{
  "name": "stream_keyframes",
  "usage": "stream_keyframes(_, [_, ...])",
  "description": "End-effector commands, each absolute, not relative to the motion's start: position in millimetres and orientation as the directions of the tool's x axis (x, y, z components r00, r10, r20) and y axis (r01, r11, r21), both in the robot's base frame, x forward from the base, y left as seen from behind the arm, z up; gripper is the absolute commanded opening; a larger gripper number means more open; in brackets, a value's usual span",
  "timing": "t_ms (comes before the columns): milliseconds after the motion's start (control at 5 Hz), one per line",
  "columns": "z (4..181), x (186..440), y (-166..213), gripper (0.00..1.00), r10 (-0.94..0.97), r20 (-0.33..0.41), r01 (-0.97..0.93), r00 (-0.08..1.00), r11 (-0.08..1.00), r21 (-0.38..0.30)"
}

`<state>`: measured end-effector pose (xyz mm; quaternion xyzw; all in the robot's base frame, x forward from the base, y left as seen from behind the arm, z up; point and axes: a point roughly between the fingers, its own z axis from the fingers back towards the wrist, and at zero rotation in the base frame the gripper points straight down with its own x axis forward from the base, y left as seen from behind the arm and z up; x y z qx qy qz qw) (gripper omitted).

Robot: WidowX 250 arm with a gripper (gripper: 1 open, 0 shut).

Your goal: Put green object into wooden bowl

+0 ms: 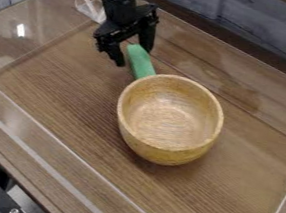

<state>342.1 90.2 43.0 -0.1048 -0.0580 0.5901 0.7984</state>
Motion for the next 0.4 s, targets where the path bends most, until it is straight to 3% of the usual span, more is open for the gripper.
stream_keyframes(0, [68.5,349.9,81.2,1.0,0.971,0.014,-0.928,0.238,0.231,-0.292])
stream_keyframes(200, [62.2,349.2,77.8,0.0,0.962,0.02,-0.919,0.273,0.267,-0.291])
